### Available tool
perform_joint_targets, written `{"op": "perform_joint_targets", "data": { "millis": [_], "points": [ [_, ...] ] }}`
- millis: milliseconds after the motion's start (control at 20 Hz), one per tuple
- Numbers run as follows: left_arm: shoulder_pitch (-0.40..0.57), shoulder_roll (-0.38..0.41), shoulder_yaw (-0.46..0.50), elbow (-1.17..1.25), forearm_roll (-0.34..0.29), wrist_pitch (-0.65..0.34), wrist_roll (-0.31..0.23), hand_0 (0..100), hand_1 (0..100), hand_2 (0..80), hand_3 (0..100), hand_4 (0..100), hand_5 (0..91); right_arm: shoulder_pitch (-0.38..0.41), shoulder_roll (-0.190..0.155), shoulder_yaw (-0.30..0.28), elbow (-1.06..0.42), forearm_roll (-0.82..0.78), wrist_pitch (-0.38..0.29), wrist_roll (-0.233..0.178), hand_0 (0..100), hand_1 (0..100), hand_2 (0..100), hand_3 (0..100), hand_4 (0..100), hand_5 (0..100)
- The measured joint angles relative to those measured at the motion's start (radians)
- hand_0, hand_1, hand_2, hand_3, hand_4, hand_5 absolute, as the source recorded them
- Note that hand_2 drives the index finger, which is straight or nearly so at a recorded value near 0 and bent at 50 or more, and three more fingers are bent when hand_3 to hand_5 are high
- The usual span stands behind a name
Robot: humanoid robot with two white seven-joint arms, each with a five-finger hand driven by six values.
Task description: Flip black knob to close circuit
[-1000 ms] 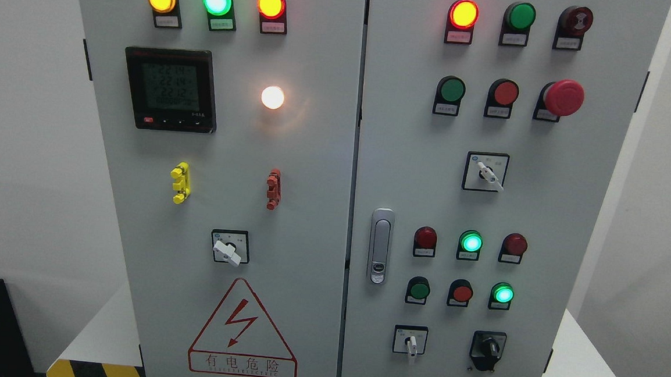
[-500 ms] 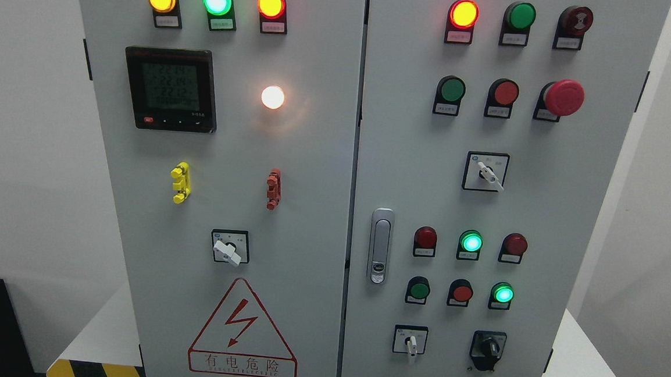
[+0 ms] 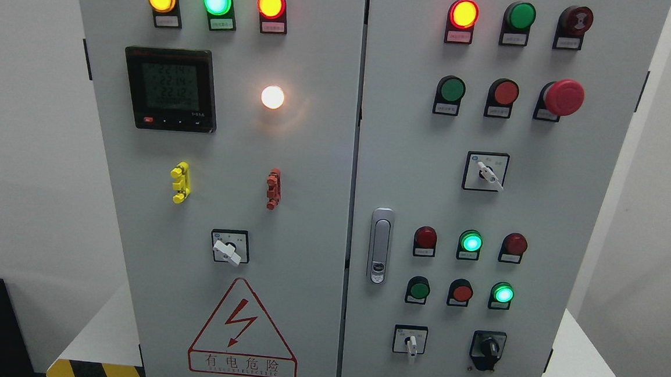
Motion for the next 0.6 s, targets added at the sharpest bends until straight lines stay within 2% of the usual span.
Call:
{"op": "perform_joint_targets", "data": {
  "millis": [150,300,400,450,550,600],
  "points": [
    [0.000,0.000,0.000,0.000,0.000,0.000,0.000,0,0,0.0,0,0,0.0,0.000,-0.007,-0.001,-0.081,0.000,0.048,-0.004,0,15,0,0,0,0],
    [0.000,0.000,0.000,0.000,0.000,0.000,0.000,0,0,0.0,0,0,0.0,0.000,-0.012,-0.002,-0.162,0.013,0.066,-0.042,0,15,0,0,0,0],
    [0.000,0.000,0.000,0.000,0.000,0.000,0.000,0,0,0.0,0,0,0.0,0.000,-0.015,-0.003,-0.218,0.035,0.070,-0.075,0,15,3,9,1,0],
    [0.000,0.000,0.000,0.000,0.000,0.000,0.000,0,0,0.0,0,0,0.0,0.001,-0.016,-0.003,-0.245,0.043,0.070,-0.089,0,14,7,13,5,0],
    [0.000,0.000,0.000,0.000,0.000,0.000,0.000,0,0,0.0,0,0,0.0,0.003,-0.019,-0.005,-0.300,0.069,0.071,-0.120,0,14,18,28,22,2],
    [0.000,0.000,0.000,0.000,0.000,0.000,0.000,0,0,0.0,0,0,0.0,0.005,-0.020,-0.006,-0.326,0.088,0.071,-0.139,0,14,22,35,27,8]
  ]
}}
